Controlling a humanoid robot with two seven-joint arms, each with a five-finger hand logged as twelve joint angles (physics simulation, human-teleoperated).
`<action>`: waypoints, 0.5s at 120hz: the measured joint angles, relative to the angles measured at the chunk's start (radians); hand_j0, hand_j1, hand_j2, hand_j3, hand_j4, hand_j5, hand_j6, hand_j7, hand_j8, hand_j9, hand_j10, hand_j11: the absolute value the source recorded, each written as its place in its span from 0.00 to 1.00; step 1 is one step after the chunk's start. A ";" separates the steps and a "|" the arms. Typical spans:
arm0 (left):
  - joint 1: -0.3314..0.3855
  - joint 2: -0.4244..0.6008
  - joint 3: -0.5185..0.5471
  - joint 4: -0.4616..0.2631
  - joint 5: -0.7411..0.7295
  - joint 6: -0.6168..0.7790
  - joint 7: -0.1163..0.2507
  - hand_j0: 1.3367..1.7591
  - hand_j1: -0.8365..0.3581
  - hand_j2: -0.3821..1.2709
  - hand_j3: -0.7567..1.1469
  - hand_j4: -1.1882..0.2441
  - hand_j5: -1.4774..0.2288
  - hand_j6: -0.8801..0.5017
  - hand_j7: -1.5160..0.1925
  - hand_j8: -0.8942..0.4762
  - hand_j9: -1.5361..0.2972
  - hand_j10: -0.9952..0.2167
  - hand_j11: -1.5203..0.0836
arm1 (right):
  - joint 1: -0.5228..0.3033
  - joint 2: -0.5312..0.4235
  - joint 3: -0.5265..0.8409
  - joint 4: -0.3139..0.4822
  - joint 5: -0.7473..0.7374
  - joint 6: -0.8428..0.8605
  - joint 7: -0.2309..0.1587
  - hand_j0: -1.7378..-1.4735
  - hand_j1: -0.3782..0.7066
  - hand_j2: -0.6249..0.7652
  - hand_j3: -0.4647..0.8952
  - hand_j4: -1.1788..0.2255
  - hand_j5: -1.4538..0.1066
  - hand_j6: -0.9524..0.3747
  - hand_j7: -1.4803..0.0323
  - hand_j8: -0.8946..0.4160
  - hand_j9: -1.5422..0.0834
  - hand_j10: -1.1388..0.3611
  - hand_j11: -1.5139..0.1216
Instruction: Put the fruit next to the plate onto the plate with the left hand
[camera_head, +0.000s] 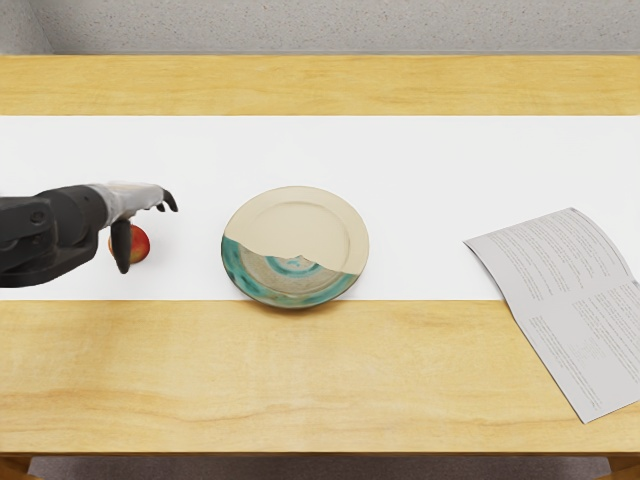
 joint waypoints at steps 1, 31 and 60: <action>0.002 0.004 0.000 -0.002 0.001 0.001 0.000 0.76 0.74 0.26 0.40 0.65 0.67 0.45 0.70 0.46 0.66 0.61 0.74 | 0.000 0.000 0.000 0.000 0.000 0.000 0.000 0.30 0.07 0.44 0.34 0.81 0.90 0.69 0.95 0.65 0.92 0.74 0.90; 0.044 0.000 0.003 -0.008 0.090 0.026 0.000 0.76 0.73 0.26 0.40 0.65 0.67 0.44 0.69 0.46 0.65 0.60 0.74 | 0.001 0.000 0.000 0.000 0.000 0.000 0.000 0.30 0.07 0.44 0.34 0.81 0.90 0.69 0.95 0.65 0.92 0.74 0.90; 0.083 -0.030 0.009 0.038 0.173 0.073 0.000 0.76 0.73 0.27 0.40 0.64 0.66 0.44 0.69 0.46 0.65 0.60 0.73 | -0.001 0.000 -0.001 0.000 0.000 0.000 0.000 0.30 0.07 0.44 0.34 0.81 0.90 0.69 0.95 0.65 0.92 0.74 0.90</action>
